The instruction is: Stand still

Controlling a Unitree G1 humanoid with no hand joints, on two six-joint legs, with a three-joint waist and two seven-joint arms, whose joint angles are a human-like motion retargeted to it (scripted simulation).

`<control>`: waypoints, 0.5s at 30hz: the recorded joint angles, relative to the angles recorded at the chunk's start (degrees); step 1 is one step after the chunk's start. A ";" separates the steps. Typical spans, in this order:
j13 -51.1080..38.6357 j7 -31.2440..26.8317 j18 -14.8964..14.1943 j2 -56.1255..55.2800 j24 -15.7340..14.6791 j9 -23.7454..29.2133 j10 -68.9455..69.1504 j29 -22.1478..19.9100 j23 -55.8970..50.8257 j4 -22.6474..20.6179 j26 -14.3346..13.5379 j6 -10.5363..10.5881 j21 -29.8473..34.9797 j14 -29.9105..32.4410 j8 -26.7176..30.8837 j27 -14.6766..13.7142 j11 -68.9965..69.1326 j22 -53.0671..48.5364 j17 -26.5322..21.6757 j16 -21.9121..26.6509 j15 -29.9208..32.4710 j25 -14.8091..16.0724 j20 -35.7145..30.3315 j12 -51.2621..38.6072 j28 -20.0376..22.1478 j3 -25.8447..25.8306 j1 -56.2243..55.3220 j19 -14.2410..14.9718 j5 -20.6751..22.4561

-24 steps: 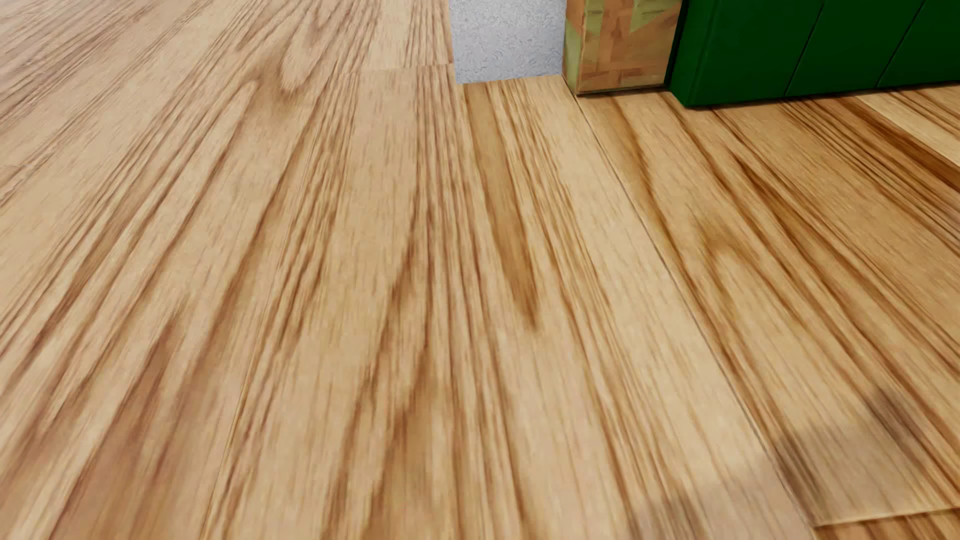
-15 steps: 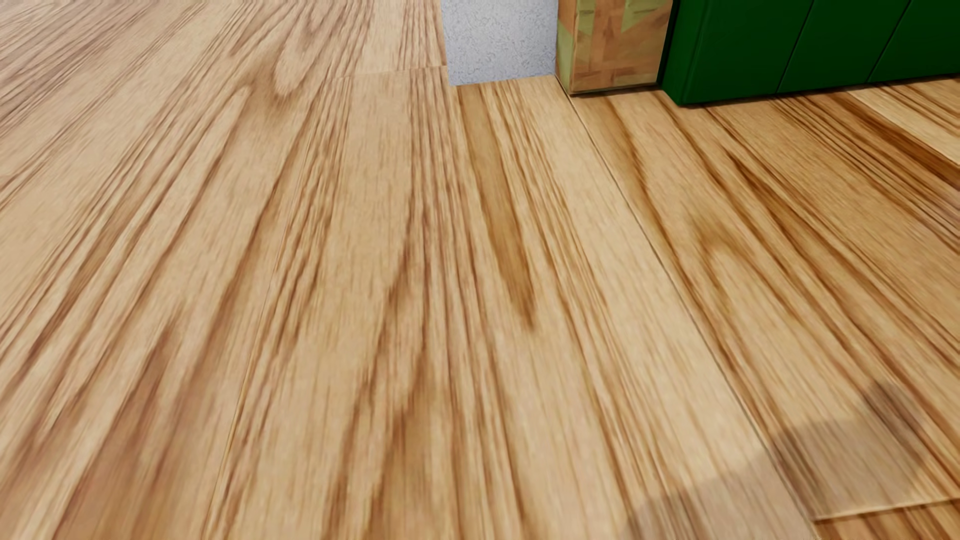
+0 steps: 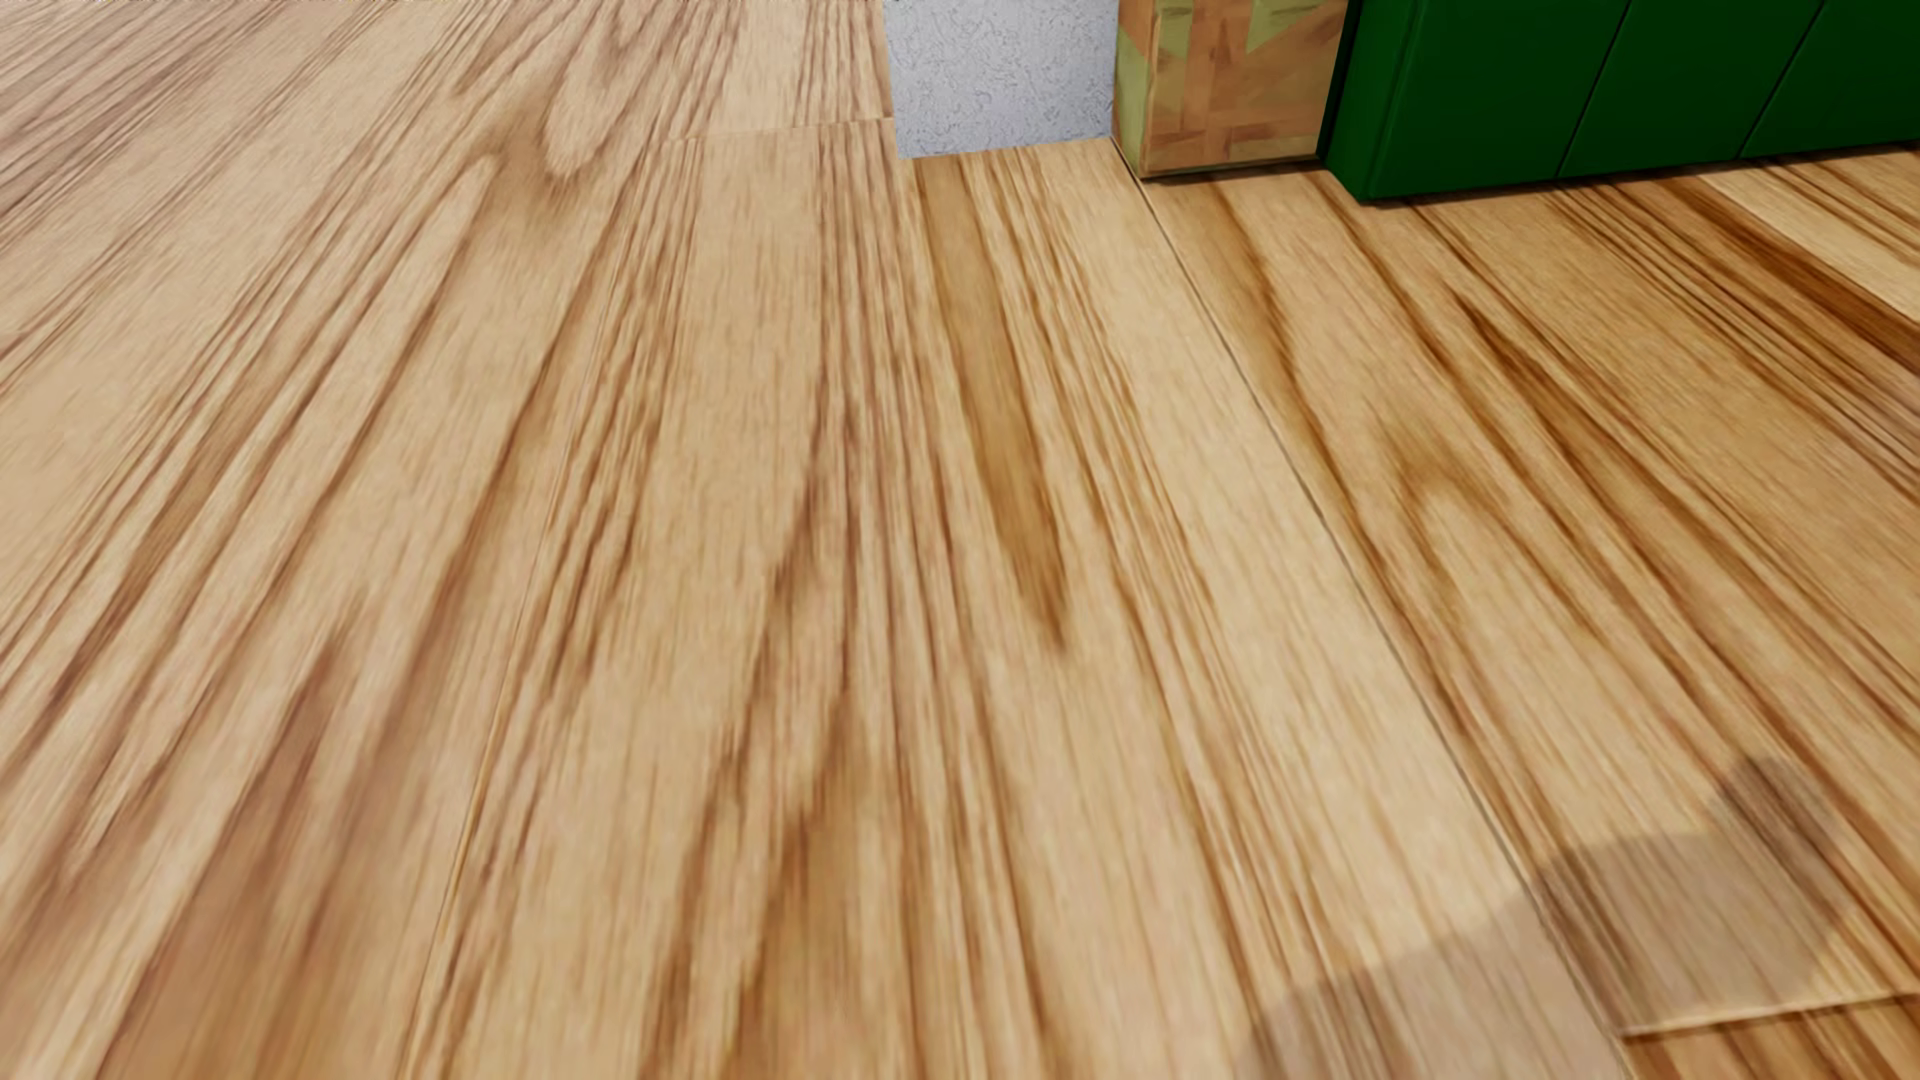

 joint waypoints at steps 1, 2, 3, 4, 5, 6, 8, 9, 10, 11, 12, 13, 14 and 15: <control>0.05 0.00 0.00 0.28 0.00 0.12 -0.11 0.00 -0.12 0.11 0.00 0.10 -0.22 -0.02 0.00 0.00 -0.05 0.10 0.00 -0.13 -0.06 0.00 0.08 -0.07 0.00 0.07 0.33 0.00 0.22; 0.01 0.00 0.00 -0.08 0.00 -0.21 0.12 0.00 -0.31 0.00 0.00 -0.08 -0.12 0.02 0.00 0.00 -0.14 -0.01 -0.04 -0.06 -0.05 0.00 -0.11 -0.18 0.00 0.14 -0.22 0.00 0.03; -0.03 0.00 0.00 -0.09 0.00 -0.21 -0.03 0.00 -0.24 -0.06 0.00 -0.13 0.04 0.00 0.00 0.00 0.00 0.06 -0.02 -0.05 -0.09 0.00 -0.22 -0.22 0.00 0.07 -0.04 0.00 0.01; -0.30 0.00 0.00 0.13 0.00 -0.14 0.00 0.00 -0.11 0.10 0.00 -0.13 0.29 -0.03 0.00 0.00 -0.06 -0.16 0.02 0.09 -0.16 0.00 -0.15 -0.18 0.00 -0.02 0.13 0.00 0.22; -0.37 0.00 0.00 -0.07 0.00 -0.36 -0.01 0.00 0.11 0.04 0.00 -0.10 0.36 -0.02 0.00 0.00 0.04 -0.09 0.16 0.08 -0.17 0.00 -0.13 -0.19 0.00 0.14 -0.01 0.00 0.17; -0.40 0.00 0.00 0.09 0.00 -0.28 -0.24 0.00 0.10 0.07 0.00 -0.03 0.43 -0.01 0.00 0.00 0.02 -0.81 0.11 0.45 -0.07 0.00 -1.15 -0.06 0.00 0.00 0.29 0.00 0.16; -0.26 0.00 0.00 -0.28 0.00 -0.48 0.01 0.00 0.03 -0.11 0.00 -0.09 0.45 -0.06 0.00 0.00 0.04 -0.14 0.15 0.17 -0.10 0.00 -0.45 -0.32 0.00 0.13 -0.16 0.00 0.07; -0.58 0.00 0.00 -0.12 0.00 -0.45 -0.14 0.00 0.26 0.03 0.00 -0.11 0.78 0.00 0.00 0.00 0.01 -0.57 0.19 0.40 -0.16 0.00 -0.74 -0.19 0.00 0.04 0.00 0.00 0.19; -0.23 0.00 0.00 -0.24 0.00 -0.41 -0.11 0.00 0.03 0.04 0.00 0.00 0.72 -0.01 0.00 0.00 0.06 -0.35 0.10 0.18 -0.20 0.00 -0.62 -0.38 0.00 0.19 -0.07 0.00 0.22; -0.31 0.00 0.00 -0.01 0.00 -0.37 -0.11 0.00 0.09 -0.03 0.00 -0.20 0.97 -0.04 0.00 0.00 -0.05 -0.62 0.10 0.32 -0.20 0.00 -0.64 -0.16 0.00 -0.06 0.07 0.00 0.10; -0.28 0.00 0.00 -0.36 0.00 -0.49 -0.11 0.00 0.24 -0.05 0.00 -0.15 0.88 -0.01 0.00 0.00 0.02 -0.21 0.19 0.07 -0.18 0.00 -0.27 -0.31 0.00 0.02 -0.19 0.00 0.19; 0.00 0.00 0.00 -0.19 0.00 -0.34 -0.14 0.00 -0.15 -0.06 0.00 -0.18 0.60 0.02 0.00 0.00 -0.03 -0.55 0.07 0.14 -0.18 0.00 -0.22 -0.17 0.00 -0.07 -0.09 0.00 0.09; -0.21 0.00 0.00 -0.13 0.00 -0.16 -0.15 0.00 0.19 -0.02 0.00 -0.19 0.75 0.10 0.00 0.00 -0.04 -0.49 0.17 0.14 -0.19 0.00 -0.24 -0.12 0.00 -0.19 -0.04 0.00 0.17; -0.08 0.00 0.00 -0.07 0.00 0.04 -0.17 0.00 0.09 -0.05 0.00 -0.31 0.84 0.11 0.00 0.00 -0.06 -0.69 0.09 0.21 -0.27 0.00 -0.14 -0.08 0.00 -0.17 0.02 0.00 0.12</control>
